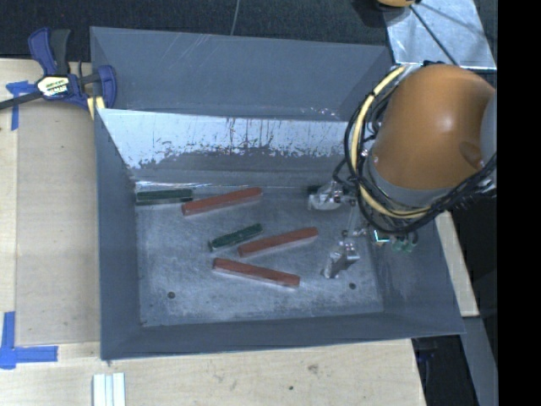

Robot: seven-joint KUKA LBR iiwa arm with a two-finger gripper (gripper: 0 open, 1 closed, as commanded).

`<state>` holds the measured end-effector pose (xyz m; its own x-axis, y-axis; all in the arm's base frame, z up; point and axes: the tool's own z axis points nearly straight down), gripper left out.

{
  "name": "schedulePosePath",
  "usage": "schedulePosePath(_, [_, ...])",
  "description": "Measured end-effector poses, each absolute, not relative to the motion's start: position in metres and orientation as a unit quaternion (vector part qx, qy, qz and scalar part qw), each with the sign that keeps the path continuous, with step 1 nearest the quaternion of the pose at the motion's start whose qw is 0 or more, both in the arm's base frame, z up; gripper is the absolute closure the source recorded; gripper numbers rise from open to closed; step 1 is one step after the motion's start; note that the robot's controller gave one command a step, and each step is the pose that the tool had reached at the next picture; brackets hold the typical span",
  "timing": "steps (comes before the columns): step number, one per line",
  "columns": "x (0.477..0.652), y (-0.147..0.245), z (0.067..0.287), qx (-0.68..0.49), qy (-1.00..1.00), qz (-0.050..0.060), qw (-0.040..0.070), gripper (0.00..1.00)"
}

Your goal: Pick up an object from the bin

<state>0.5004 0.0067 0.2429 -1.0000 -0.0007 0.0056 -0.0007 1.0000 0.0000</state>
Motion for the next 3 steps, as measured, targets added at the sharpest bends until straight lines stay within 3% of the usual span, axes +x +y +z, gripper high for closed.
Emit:
schedulePosePath(1, [0.502, 0.007, 0.247, 0.0, -1.0, 0.0, -0.002, 0.0])
schedulePosePath(3, [0.511, 0.024, 0.125, 0.039, -0.999, 0.0, -0.003, 0.0])
